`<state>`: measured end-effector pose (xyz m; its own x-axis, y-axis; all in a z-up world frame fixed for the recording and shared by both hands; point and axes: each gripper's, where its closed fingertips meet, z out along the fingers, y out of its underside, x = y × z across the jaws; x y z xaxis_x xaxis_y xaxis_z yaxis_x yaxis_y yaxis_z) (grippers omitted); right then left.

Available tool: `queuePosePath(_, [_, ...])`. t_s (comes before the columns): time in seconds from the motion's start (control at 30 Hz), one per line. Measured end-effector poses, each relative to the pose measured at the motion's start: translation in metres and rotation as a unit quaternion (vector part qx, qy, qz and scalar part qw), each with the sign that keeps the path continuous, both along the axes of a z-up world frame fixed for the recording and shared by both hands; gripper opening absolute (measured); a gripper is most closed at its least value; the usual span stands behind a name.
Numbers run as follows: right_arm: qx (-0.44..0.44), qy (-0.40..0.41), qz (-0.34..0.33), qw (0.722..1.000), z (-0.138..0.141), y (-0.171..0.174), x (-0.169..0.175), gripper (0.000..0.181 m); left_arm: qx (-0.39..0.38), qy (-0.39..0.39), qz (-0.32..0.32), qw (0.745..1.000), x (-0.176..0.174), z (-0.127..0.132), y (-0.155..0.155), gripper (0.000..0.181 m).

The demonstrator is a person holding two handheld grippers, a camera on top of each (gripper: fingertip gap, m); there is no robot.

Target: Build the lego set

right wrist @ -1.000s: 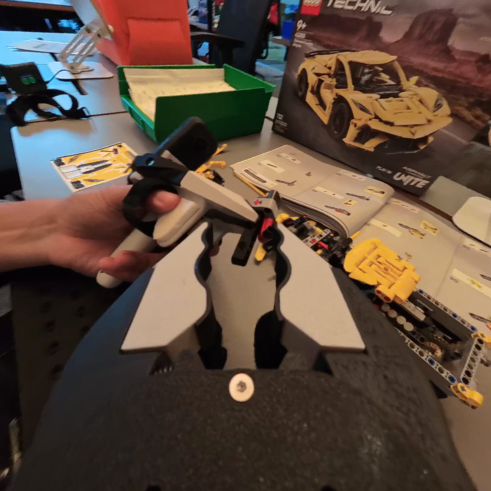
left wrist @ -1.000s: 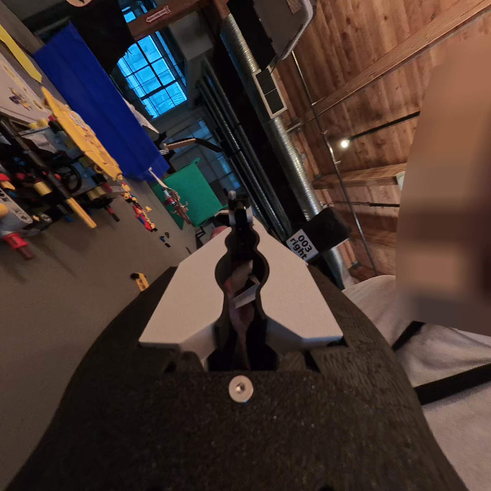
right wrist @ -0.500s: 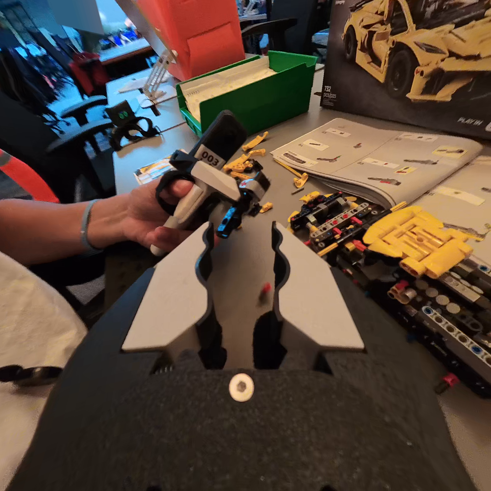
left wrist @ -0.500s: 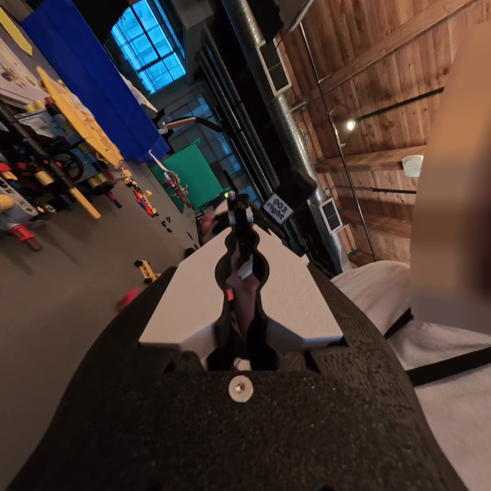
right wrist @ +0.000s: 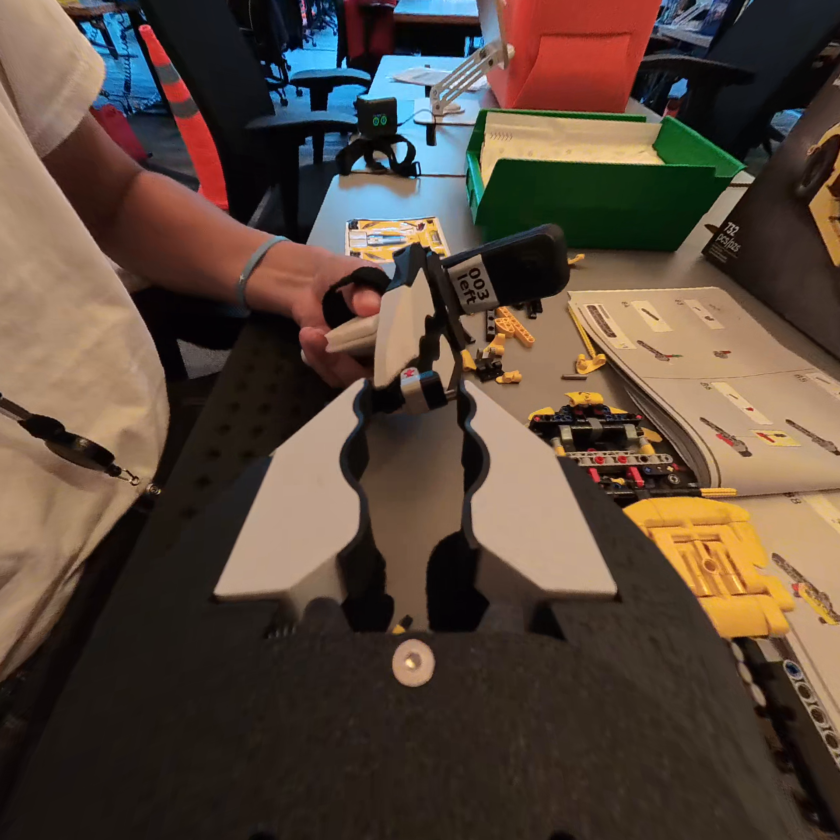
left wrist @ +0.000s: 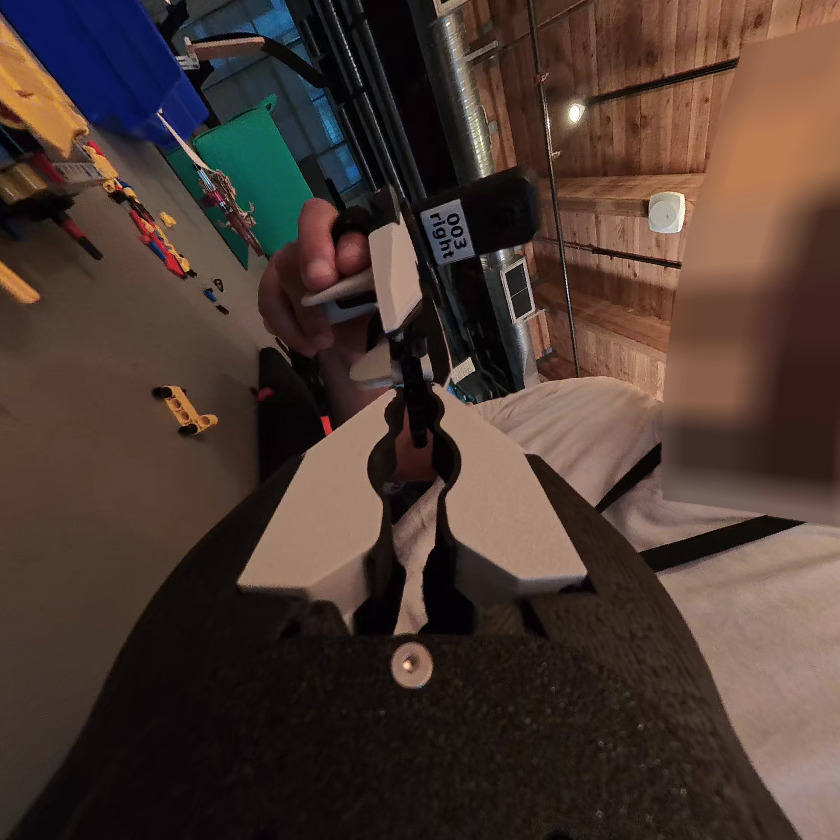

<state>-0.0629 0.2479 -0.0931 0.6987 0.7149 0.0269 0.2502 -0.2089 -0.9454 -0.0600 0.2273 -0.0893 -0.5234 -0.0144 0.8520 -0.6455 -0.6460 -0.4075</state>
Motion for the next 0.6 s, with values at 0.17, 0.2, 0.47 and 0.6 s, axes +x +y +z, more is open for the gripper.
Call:
queuePosePath(0.17, [-0.021,0.025,0.017,0.999,-0.003,-0.003,0.006,0.034,-0.010,0.017,-0.007,1.000,0.003,-0.004,0.000,0.007])
queuePosePath(0.2, [-0.024,0.024,0.014,0.999,-0.004,-0.003,0.010,0.032,-0.006,0.021,-0.002,1.000,0.005,-0.006,0.001,0.007])
queuePosePath(0.47, [-0.243,-0.119,-0.206,0.940,-0.059,-0.126,0.156,0.027,0.188,0.123,0.045,0.973,0.012,-0.058,0.009,0.008])
queuePosePath(0.6, [-0.288,-0.076,-0.248,0.922,-0.082,-0.188,0.157,0.030,0.219,0.160,0.016,0.962,0.016,-0.071,-0.008,0.008])
